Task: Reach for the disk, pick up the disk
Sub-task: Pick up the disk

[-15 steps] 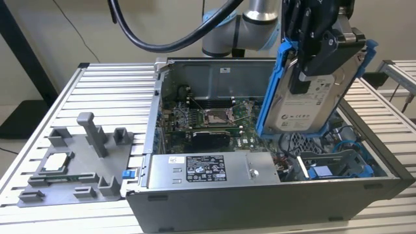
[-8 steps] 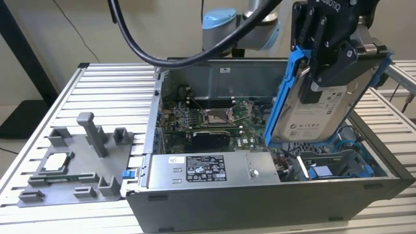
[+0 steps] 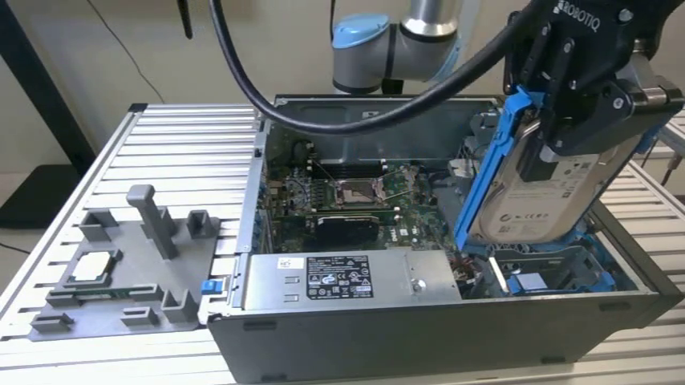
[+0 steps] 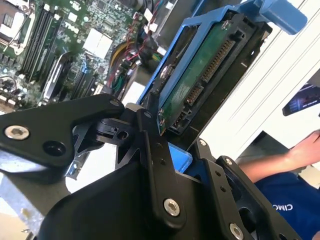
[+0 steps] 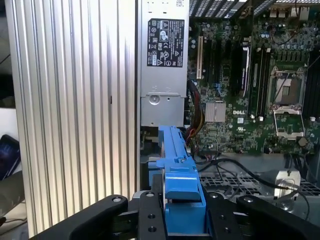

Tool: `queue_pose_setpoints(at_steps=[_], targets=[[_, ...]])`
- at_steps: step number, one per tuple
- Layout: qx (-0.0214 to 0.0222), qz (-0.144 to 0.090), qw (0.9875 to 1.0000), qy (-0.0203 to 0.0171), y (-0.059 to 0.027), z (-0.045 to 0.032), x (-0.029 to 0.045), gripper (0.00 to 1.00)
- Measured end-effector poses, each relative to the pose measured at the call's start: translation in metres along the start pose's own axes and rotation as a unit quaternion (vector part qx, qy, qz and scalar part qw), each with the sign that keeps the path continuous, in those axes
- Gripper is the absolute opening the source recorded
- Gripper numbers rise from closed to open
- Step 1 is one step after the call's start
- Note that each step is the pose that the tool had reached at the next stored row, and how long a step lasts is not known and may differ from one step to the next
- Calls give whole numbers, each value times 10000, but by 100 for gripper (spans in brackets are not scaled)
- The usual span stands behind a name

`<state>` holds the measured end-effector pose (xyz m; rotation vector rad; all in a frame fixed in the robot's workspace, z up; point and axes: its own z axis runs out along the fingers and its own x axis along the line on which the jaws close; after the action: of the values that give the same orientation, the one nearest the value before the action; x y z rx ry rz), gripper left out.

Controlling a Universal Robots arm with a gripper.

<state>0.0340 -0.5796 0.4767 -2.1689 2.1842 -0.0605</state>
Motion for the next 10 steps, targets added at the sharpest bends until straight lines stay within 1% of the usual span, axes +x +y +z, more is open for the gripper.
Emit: queue_pose_setpoints(at_steps=[5, 10], targets=[[0, 0, 10000, 0, -151, 35, 34, 0], [0, 0, 10000, 0, -274, 91, 58, 0]])
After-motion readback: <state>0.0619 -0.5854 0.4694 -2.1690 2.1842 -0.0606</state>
